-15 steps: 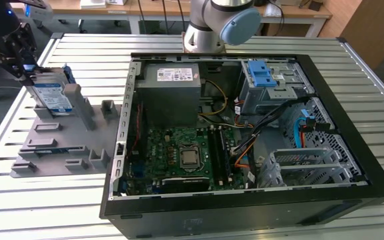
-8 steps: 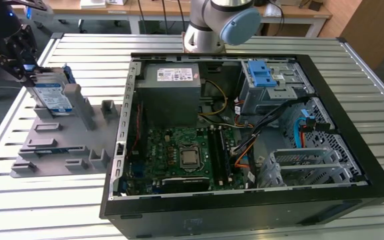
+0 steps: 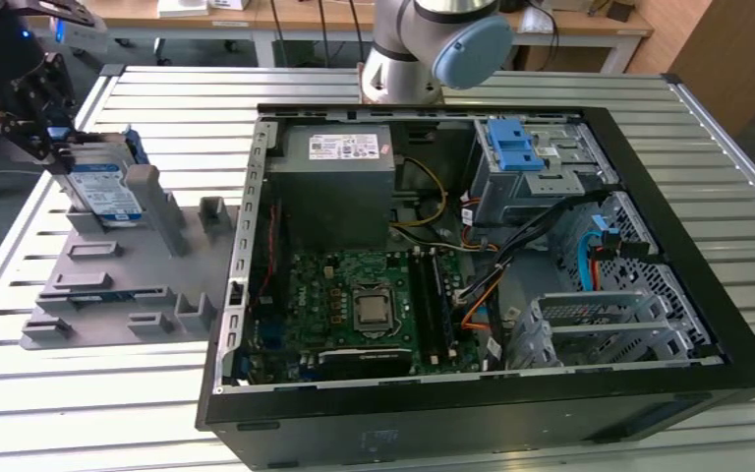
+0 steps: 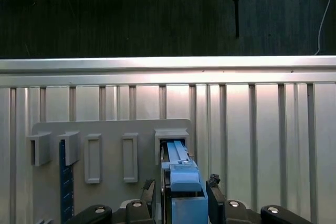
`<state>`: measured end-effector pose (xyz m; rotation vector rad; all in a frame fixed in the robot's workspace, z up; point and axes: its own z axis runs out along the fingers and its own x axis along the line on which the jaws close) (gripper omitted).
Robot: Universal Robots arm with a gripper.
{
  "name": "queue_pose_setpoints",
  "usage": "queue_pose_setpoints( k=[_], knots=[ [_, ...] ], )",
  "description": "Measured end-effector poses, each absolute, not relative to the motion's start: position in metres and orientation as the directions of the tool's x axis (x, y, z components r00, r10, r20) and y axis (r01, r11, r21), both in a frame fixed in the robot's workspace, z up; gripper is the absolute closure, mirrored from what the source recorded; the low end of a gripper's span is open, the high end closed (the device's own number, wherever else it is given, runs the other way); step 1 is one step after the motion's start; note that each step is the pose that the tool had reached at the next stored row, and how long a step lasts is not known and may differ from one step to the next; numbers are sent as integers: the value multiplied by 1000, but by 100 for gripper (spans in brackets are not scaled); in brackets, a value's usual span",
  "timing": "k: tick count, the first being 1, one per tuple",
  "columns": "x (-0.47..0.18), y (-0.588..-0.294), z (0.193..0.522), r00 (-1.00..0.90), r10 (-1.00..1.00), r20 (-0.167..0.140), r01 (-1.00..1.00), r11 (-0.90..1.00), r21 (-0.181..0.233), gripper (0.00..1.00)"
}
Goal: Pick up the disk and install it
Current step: 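Pick up the disk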
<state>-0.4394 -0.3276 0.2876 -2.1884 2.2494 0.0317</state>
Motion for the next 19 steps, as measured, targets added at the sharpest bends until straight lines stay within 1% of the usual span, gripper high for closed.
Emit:
queue_pose_setpoints(
  k=[19],
  knots=[
    [-443, -326, 286, -27, -1000, -14, -1000, 26, 9, 49]
  ],
)
